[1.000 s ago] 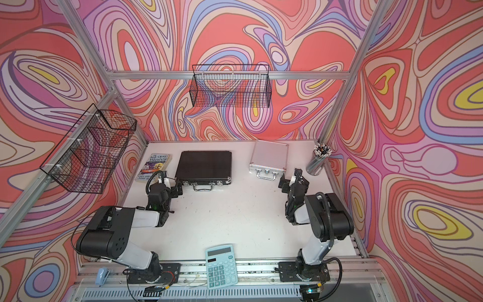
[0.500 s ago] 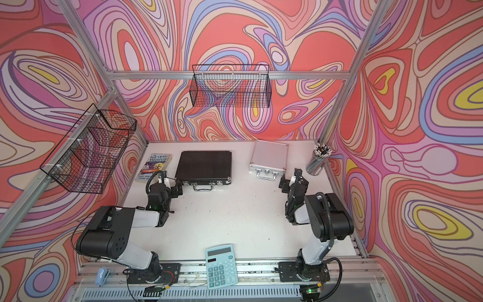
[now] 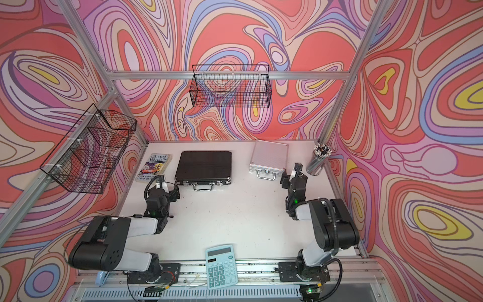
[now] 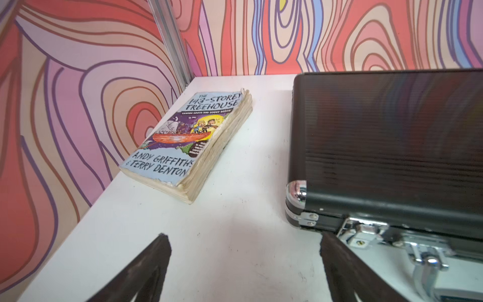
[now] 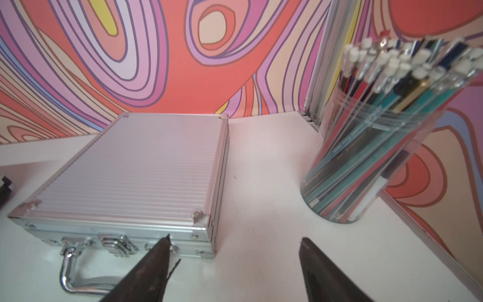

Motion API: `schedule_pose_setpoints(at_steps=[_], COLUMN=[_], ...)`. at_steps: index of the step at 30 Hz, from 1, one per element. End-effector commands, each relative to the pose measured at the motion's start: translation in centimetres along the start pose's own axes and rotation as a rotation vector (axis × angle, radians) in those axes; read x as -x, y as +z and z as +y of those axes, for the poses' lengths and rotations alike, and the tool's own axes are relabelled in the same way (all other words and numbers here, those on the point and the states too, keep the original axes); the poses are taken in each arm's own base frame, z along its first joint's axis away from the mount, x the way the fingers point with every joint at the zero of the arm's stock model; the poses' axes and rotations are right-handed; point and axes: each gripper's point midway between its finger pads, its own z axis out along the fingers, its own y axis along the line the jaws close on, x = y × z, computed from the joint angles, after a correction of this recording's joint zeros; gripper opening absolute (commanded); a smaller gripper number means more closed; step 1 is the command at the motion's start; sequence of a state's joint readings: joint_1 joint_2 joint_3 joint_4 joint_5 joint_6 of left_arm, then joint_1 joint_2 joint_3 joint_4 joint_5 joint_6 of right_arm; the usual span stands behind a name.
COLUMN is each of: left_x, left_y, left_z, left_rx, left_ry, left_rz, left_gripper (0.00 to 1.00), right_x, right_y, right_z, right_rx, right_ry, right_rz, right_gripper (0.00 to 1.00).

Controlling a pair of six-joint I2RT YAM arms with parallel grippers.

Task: Open the poker set cases
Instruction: Adjust the poker set case at the center of the board.

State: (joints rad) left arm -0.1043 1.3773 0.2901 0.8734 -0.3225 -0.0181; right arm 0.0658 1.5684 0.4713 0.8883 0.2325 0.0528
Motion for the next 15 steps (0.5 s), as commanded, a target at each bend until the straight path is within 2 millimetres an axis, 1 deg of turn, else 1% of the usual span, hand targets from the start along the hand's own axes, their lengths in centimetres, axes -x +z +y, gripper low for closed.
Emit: schedule_pose_setpoints(at_steps=[1, 2, 4, 6, 7, 8, 9, 11, 12, 15], left_x=[4.7, 5.7, 7.5, 8.7, 9.4, 9.5, 9.8, 9.8, 9.8, 9.4], left_y=[-1.0, -1.2, -1.5, -1.0, -0.6, -0.3, 0.0, 0.7, 1.2, 2.3], left_z=[0.5, 0.7, 0.9, 0.8, 0.8, 0.8, 0.8, 0.0, -0.4, -1.8], left_rx=[0.024, 0.032, 0.042, 0.047, 0.061, 0.074, 0.086, 0.075, 0.062, 0.002], left_ry=[-0.025, -0.044, -0.097, -0.143, -0.168, -0.186, -0.210, -0.214, -0.222, -0.247], left_rz=[-0.064, -0.082, -0.086, -0.053, -0.023, 0.022, 0.062, 0.145, 0.180, 0.273], left_gripper=[0.91, 0.91, 0.91, 0.91, 0.91, 0.91, 0.91, 0.93, 0.93, 0.96], right_x=[-0.6, -0.4, 0.0, 0.6, 0.9, 1.3, 1.8, 2.3, 2.5, 2.4], right_y=[0.0, 0.2, 0.8, 1.4, 1.6, 1.8, 1.9, 2.2, 2.3, 2.3], right_z=[0.0, -0.1, 0.7, 2.3, 3.5, 4.6, 6.3, 9.4, 11.3, 16.4], right_rx=[-0.003, -0.016, -0.015, 0.007, 0.031, 0.055, 0.082, 0.138, 0.183, 0.293], right_ry=[0.004, 0.013, 0.014, 0.015, 0.011, 0.005, -0.004, -0.001, 0.018, 0.058], right_rz=[0.102, 0.130, 0.191, 0.238, 0.260, 0.272, 0.282, 0.306, 0.322, 0.373], right_gripper=[0.78, 0.77, 0.75, 0.74, 0.73, 0.73, 0.73, 0.73, 0.73, 0.72])
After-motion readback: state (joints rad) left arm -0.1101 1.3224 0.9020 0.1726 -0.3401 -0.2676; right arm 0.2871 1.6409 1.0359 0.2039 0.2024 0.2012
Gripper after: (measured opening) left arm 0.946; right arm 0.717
